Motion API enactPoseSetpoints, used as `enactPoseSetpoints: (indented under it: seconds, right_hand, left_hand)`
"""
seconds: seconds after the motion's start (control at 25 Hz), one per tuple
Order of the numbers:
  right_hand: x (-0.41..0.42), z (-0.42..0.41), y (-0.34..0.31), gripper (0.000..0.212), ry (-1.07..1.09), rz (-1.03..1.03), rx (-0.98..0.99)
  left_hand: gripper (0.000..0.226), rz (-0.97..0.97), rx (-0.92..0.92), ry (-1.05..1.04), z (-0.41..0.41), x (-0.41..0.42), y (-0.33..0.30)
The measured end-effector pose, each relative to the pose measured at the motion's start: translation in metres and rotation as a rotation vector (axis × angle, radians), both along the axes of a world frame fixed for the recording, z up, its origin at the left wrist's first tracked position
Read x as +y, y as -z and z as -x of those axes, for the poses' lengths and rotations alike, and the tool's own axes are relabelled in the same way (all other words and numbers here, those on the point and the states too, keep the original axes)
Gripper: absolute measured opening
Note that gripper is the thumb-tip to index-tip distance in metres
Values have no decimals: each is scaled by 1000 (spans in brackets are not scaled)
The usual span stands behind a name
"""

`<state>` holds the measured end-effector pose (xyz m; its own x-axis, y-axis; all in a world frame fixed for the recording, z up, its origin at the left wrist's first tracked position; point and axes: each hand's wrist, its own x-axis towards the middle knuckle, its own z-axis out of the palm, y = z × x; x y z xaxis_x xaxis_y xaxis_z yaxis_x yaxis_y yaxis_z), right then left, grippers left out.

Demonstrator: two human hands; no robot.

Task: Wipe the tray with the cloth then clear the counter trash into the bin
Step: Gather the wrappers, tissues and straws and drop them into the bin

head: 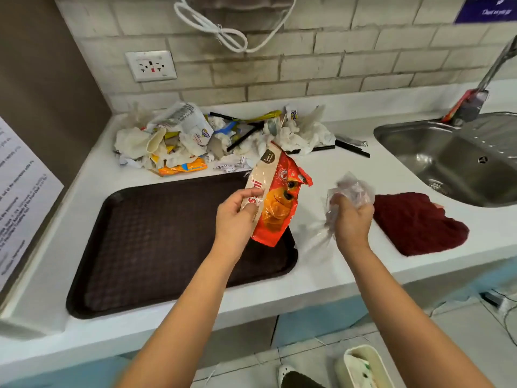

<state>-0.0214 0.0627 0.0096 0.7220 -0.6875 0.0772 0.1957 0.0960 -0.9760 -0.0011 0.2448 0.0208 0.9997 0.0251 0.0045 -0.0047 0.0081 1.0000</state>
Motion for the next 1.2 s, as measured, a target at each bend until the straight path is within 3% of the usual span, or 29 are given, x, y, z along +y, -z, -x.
enactPoseSetpoints:
  seconds: [0.16,0.36,0.52,0.64,0.88,1.04,1.2]
  right_hand:
    - [-13,33,13,10,-63,96,-115]
    - [-43,58,32,24,-187,89,-60]
    - [-74,99,46,32,-224,89,-192]
    - [-110,141,74,40,-185,79,-189]
    - [-170,211,156,28,-2,46,138]
    - [-198,255,225,48,57,26,353]
    - [-215,292,299,51,118,-58,611]
  left_hand:
    - [44,-97,-5,87,39,-13,11]
    - [50,-143,71,261,84,-37,28]
    - [52,-93,79,242,119,-66,48]
    - [50,-138,197,252,156,-97,79]
    - [38,-345,538,376,215,-156,165]
    - [19,-528,644,460,236,-191,227]
    - [22,-550,733,503,242,-218,285]
